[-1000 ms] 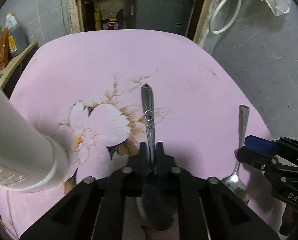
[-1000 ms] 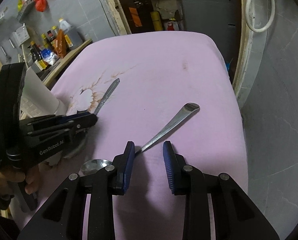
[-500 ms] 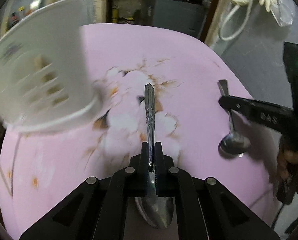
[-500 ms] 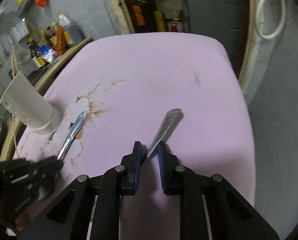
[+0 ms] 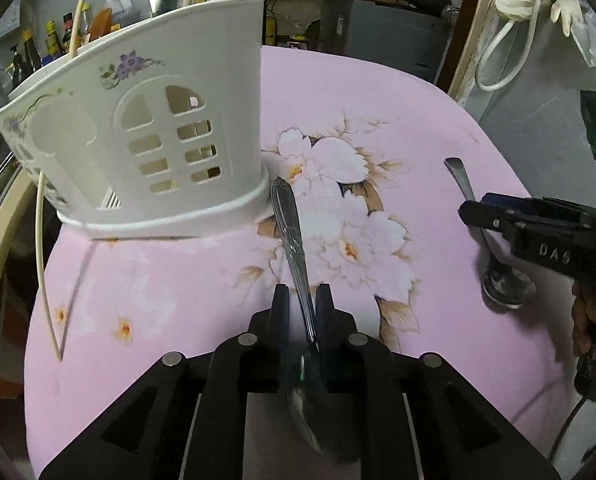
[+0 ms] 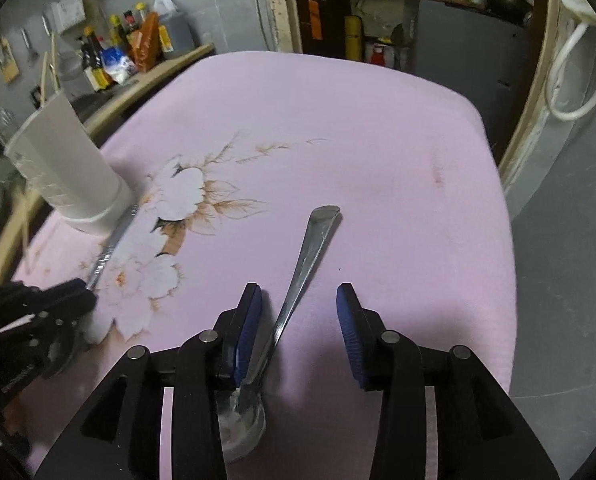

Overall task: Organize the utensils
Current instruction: 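Close the left gripper on an ornate silver spoon while the right gripper grasps the plain spoon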

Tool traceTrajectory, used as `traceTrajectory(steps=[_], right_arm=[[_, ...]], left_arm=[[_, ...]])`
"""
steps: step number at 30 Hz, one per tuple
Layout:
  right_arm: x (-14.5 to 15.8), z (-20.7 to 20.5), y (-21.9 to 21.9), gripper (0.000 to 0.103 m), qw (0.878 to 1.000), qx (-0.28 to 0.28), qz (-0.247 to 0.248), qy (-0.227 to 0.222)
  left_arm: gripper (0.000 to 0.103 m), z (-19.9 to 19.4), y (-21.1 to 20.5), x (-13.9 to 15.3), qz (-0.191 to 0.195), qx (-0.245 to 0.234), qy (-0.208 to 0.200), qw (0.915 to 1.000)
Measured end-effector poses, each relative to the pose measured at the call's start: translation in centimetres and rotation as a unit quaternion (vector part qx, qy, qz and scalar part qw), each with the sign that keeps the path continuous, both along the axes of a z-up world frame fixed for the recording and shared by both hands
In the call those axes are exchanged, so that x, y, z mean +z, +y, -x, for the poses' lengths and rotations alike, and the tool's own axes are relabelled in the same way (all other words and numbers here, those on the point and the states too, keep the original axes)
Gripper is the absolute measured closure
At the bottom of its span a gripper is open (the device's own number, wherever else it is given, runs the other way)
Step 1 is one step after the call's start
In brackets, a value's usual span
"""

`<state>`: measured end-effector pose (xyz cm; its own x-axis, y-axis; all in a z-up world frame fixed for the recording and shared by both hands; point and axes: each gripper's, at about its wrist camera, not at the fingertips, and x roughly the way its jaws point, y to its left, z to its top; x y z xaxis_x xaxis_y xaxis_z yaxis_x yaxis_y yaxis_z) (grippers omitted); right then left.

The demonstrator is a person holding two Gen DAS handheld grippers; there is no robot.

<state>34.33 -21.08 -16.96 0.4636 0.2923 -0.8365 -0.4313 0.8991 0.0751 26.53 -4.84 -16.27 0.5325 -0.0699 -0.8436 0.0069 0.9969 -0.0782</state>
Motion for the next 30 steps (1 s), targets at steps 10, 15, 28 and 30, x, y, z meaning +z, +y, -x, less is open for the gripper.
traceTrajectory(steps=[10, 15, 28, 30], right_arm=[[-1.0, -0.3, 0.8, 0.077, 0.998, -0.053, 0.008, -0.023], [-0.8, -0.5, 0.8, 0.094, 0.999, -0.053, -0.011, 0.002], [1.1, 3.3, -0.5, 0.099, 0.997, -0.034, -0.066, -0.025], [1.4, 3.9, -0.6, 0.099, 0.996, -0.038, -0.073, -0.036]], left_arm=[[0.080, -3.5, 0.7, -0.3, -0.001, 0.009, 0.028, 0.9996], [0.093, -4.1, 0.8, -0.2, -0.005, 0.006, 0.036, 0.9993], [0.096, 2.1, 3.0, 1.6, 0.054, 0.019, -0.018, 0.9982], [0.096, 2.9, 3.3, 2.0, 0.055, 0.022, -0.035, 0.9976]])
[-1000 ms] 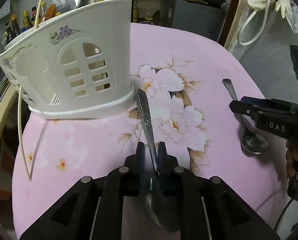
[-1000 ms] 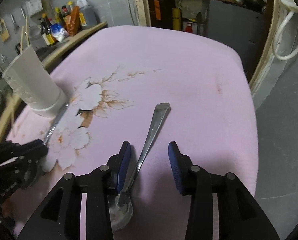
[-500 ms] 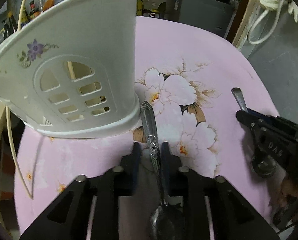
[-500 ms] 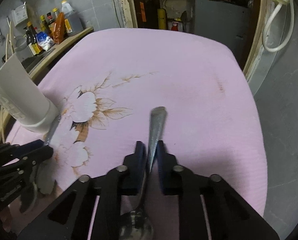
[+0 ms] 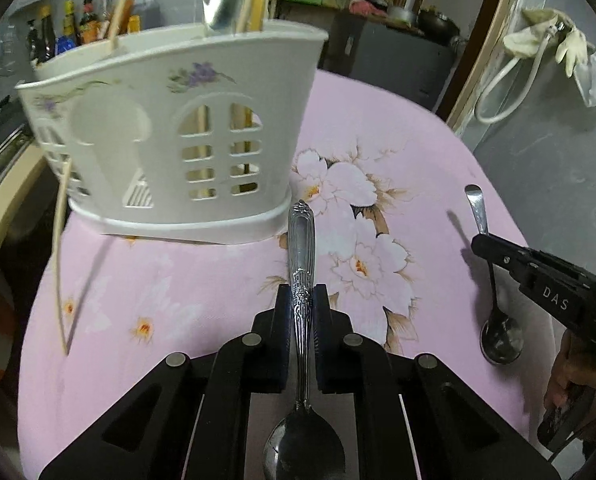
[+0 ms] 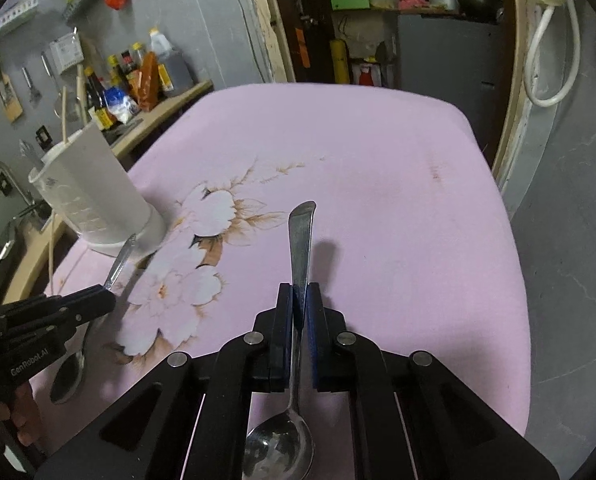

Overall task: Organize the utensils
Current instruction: 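Close the left gripper on an ornate silver spoon while the right gripper grasps the plain spoon, then lift the ornate spoon with the left gripper while the right gripper lifts the plain spoon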

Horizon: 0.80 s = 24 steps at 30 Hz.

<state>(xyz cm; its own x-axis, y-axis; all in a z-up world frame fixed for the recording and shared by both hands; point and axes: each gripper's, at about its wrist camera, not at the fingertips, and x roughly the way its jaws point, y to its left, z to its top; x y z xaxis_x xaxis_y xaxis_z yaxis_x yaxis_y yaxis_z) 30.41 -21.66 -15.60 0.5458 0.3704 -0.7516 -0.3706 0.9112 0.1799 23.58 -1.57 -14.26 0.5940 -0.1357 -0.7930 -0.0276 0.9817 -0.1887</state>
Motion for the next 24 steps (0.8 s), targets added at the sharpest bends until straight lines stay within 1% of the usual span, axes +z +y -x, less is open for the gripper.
traceTrajectory(steps=[4, 5, 8, 12, 15, 18, 24], right_arm=[[1.1, 1.7, -0.2, 0.099, 0.999, 0.000, -0.017, -0.030], [1.3, 2.1, -0.2, 0.099, 0.999, 0.002, -0.019, -0.037], [1.9, 3.1, -0.5, 0.099, 0.998, -0.001, -0.017, -0.052], [2.2, 3.5, -0.7, 0.099, 0.998, -0.001, -0.027, -0.056], [2.5, 4.1, -0.3, 0.100, 0.998, 0.012, -0.021, -0.056], [3.0, 4.9, -0.2, 0.100, 0.998, 0.018, -0.017, -0.059], [3.4, 5.7, -0.3, 0.100, 0.998, 0.014, -0.022, -0.060]], left_arm=[[0.096, 1.7, 0.4, 0.8, 0.005, 0.000, -0.030, 0.9995], [0.096, 1.2, -0.4, 0.8, 0.003, 0.000, -0.034, 0.9994], [0.096, 1.5, -0.7, 1.1, 0.003, -0.001, -0.048, 0.9989], [0.096, 1.5, -1.3, 1.3, -0.002, -0.004, -0.059, 0.9982], [0.096, 1.2, -1.7, 1.2, -0.008, -0.009, -0.060, 0.9981], [0.096, 1.9, -2.2, 1.3, -0.015, -0.015, -0.064, 0.9977], [0.096, 2.2, -2.6, 1.3, -0.018, -0.025, -0.074, 0.9968]])
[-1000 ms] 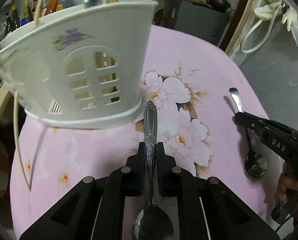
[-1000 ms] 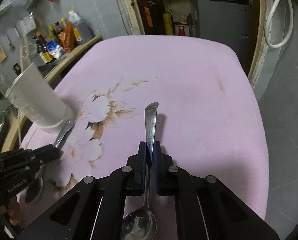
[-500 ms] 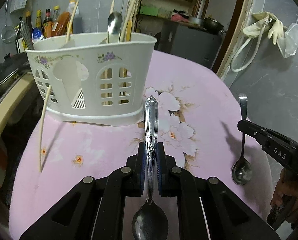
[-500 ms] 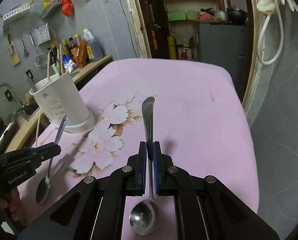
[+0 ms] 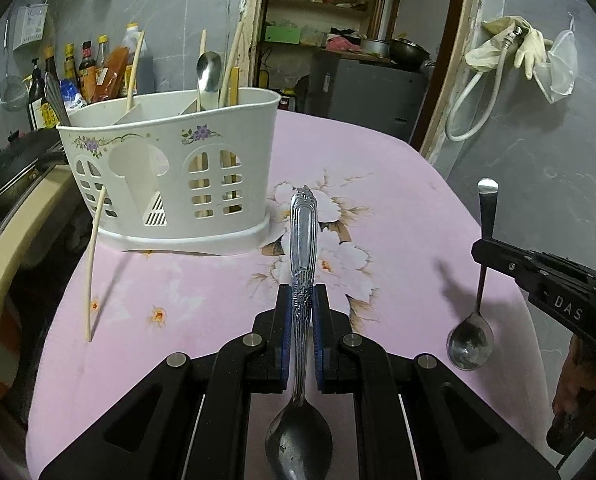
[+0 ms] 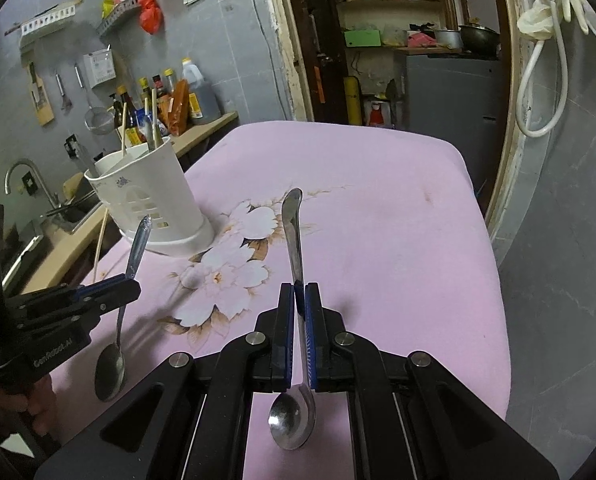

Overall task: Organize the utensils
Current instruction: 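Lift the ornate spoon with the left gripper while the right gripper lifts the plain spoon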

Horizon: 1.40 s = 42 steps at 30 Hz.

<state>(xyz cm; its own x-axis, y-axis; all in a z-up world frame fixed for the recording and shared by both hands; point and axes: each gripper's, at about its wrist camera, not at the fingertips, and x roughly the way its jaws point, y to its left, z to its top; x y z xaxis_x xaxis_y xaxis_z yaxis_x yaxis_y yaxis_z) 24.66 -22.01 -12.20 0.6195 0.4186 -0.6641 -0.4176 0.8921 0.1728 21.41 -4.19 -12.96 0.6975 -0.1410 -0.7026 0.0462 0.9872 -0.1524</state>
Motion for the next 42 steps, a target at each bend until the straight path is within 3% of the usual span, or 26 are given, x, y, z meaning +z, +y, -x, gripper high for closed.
traceTrajectory(steps=[12, 37, 42], right_arm=[[0.0, 0.2, -0.1, 0.100, 1.000, -0.008, -0.018, 0.011], [2.3, 1.2, 2.5, 0.101, 0.997, 0.036, -0.041, -0.049], [3.1, 1.0, 2.9, 0.101, 0.996, 0.043, -0.047, -0.058]], left_arm=[[0.096, 0.7, -0.3, 0.2, 0.008, -0.005, -0.006, 0.9999], [0.098, 1.2, -0.5, 2.9, 0.000, 0.023, -0.079, 0.9966], [0.103, 0.8, -0.1, 3.6, -0.005, 0.038, -0.092, 0.9950]])
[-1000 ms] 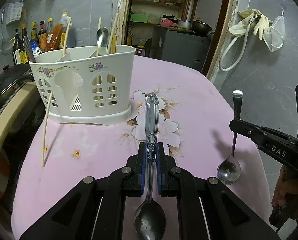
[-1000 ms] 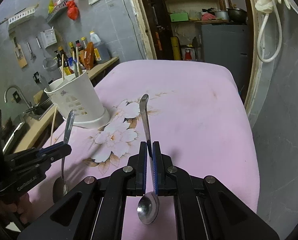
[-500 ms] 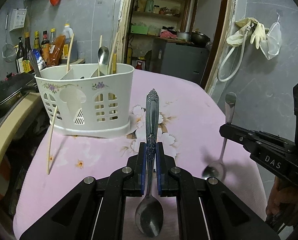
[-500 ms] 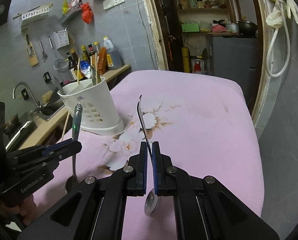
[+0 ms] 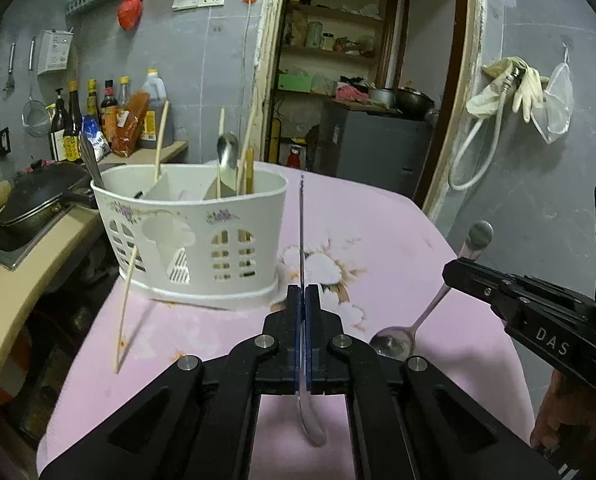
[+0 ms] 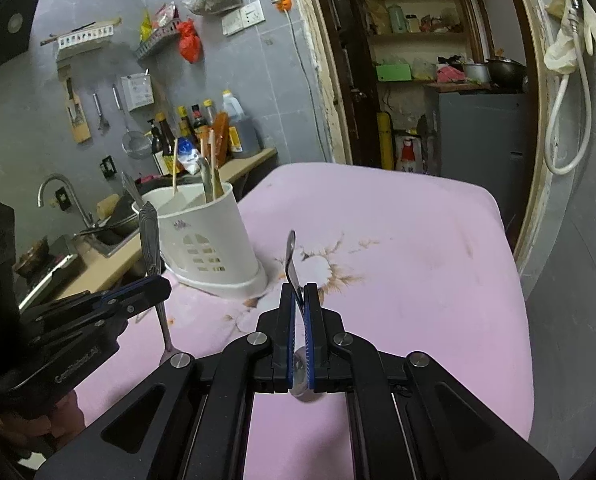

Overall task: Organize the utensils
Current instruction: 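Lift the ornate spoon with the left gripper while the right gripper lifts the plain spoon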

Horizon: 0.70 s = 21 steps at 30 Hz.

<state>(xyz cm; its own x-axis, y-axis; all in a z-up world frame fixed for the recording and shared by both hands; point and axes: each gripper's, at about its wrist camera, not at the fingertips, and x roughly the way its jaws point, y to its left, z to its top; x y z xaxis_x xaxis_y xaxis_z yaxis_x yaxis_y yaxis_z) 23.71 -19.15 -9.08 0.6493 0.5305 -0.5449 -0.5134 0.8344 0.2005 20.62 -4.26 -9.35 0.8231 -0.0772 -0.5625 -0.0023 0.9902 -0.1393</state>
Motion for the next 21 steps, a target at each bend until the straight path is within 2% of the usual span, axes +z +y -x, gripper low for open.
traceTrajectory(steps=[4, 10, 21], right_arm=[[0.3, -0.5, 0.2, 0.101, 1.000, 0.002, -0.006, 0.001], [1.4, -0.8, 0.3, 0.101, 1.000, 0.011, -0.008, -0.010], [5.9, -1.9, 1.5, 0.101, 0.997, 0.036, -0.035, -0.061]], left_arm=[[0.103, -0.6, 0.6, 0.2, 0.009, 0.012, 0.001, 0.9999], [0.103, -0.7, 0.7, 1.4, -0.001, 0.024, -0.010, 0.9997], [0.103, -1.2, 3.2, 5.9, 0.012, 0.058, -0.050, 0.9970]])
